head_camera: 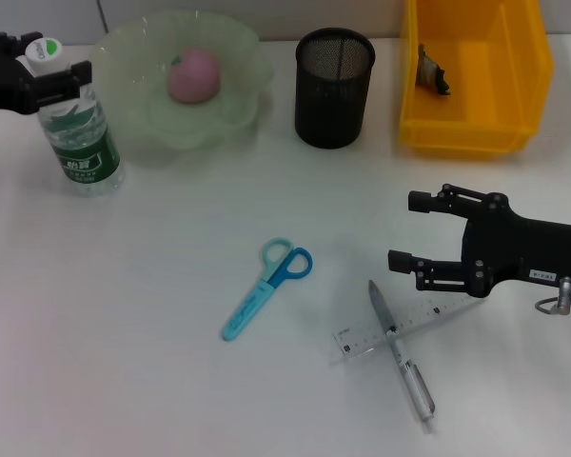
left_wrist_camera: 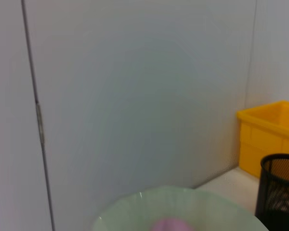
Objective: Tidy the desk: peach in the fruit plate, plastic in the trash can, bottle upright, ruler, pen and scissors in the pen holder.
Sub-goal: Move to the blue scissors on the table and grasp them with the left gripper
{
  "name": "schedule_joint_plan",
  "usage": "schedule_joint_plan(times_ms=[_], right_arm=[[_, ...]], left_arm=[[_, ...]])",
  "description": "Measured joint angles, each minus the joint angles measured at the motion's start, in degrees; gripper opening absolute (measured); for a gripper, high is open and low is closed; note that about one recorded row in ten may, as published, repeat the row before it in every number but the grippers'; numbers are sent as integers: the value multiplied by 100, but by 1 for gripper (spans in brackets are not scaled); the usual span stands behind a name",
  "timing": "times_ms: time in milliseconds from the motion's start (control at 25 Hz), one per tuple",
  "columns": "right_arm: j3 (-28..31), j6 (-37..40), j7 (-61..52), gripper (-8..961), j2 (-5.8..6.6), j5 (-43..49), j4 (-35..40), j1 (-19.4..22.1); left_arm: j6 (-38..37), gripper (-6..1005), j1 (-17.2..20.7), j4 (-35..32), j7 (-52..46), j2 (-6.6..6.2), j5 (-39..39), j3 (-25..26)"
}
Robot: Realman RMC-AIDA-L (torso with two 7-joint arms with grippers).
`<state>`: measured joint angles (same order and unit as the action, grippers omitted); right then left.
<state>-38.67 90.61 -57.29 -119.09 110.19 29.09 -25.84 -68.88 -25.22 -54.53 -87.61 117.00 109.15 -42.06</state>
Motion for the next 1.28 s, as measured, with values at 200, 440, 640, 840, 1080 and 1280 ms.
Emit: schedule_joint_plan(times_ms=[200, 440, 640, 840, 1080, 1280], right_arm=[[0, 0, 1, 830, 0, -3, -21, -25], [0, -18, 1, 830, 0, -8, -33, -26], [34, -47, 1, 830, 0, -24, -32, -51], [39, -51, -14, 829, 0, -25, -32, -84], [60, -50, -156, 829, 0, -139, -36, -113], [44, -12, -281, 829, 0, -298, -36, -114]], left_arm=[[-42, 798, 61, 4, 56, 24, -563, 102], [-960, 798, 331, 40, 232, -18, -1855, 140], [-2069, 799, 363, 534, 607, -37, -2054, 93], [-2732, 799, 276, 1543, 1459, -71, -1745, 14], [-2718, 799, 206, 2547, 2356, 11, -1304, 5], [-2505, 799, 175, 3029, 2797, 30, -996, 1]])
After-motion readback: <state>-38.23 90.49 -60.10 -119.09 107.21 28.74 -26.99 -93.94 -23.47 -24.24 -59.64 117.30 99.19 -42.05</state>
